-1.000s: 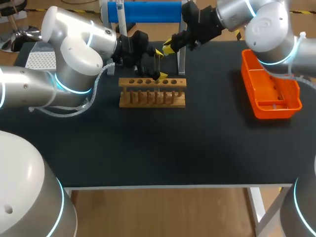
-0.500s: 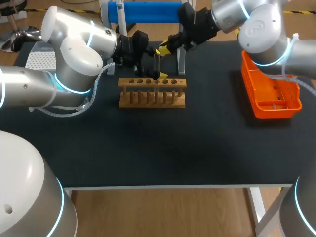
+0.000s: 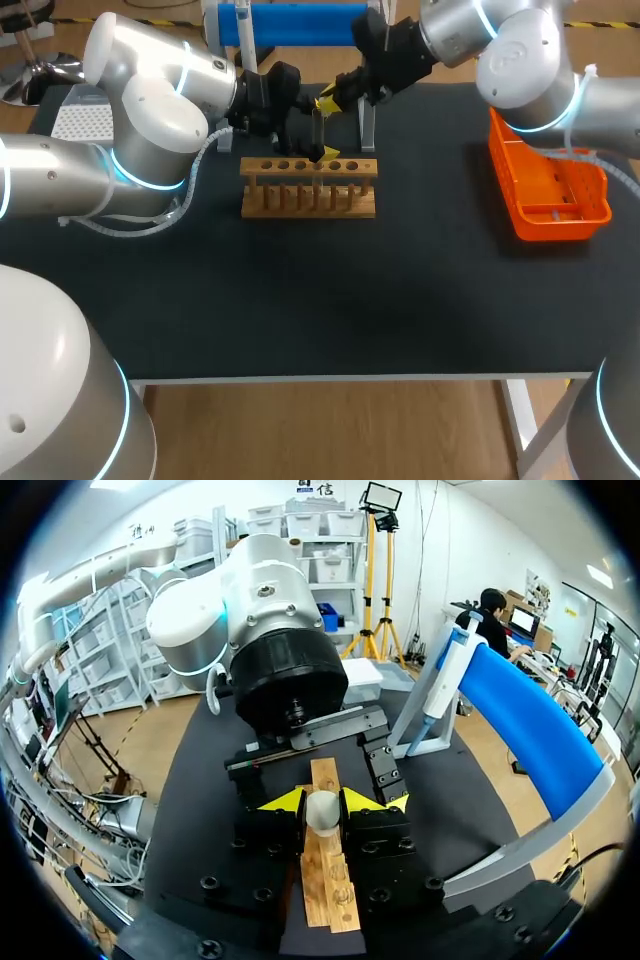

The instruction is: Invert the test tube, pick up the pipette, mount the tip to pipette, aspirate from beaker and dispense into the tube, eject the tip, return the pipette, and cap with the stopper.

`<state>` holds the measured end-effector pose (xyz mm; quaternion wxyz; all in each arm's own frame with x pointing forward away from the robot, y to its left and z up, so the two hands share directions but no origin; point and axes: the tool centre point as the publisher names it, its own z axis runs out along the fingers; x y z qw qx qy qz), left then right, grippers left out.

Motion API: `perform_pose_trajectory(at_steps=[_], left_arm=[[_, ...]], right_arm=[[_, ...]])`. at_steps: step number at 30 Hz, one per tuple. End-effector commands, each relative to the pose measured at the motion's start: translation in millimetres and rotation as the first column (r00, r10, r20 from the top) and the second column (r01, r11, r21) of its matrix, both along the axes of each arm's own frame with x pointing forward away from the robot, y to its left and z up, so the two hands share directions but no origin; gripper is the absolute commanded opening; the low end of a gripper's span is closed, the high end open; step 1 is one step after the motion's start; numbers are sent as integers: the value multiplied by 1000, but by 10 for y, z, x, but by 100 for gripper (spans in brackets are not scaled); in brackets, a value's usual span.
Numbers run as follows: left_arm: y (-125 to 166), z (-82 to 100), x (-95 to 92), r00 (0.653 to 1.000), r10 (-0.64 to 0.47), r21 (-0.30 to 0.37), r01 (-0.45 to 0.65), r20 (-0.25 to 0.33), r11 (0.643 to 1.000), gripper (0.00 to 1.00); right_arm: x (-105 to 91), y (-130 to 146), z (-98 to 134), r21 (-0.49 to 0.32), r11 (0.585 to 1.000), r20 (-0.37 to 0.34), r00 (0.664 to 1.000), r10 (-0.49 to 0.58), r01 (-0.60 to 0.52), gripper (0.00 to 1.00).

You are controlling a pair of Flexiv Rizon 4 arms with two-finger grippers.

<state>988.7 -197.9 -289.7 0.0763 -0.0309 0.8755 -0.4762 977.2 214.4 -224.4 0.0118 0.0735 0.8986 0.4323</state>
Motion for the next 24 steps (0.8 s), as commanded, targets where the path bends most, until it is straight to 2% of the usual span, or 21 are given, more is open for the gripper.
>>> perform_pose_trajectory(at_steps=[1,12,24], left_arm=[[8,6,1,1000,-2,0,2,-1,1000,100],[8,6,1,1000,-2,0,2,-1,1000,100],[8,6,1,1000,-2,0,2,-1,1000,100]], right_arm=[[20,4,-2,-7,1000,-5,1000,2,-2,0],[14,34,129,7,1000,8,1000,9,-9,0],[-36,93,89,4,1000,-7,999,31,-31,0]])
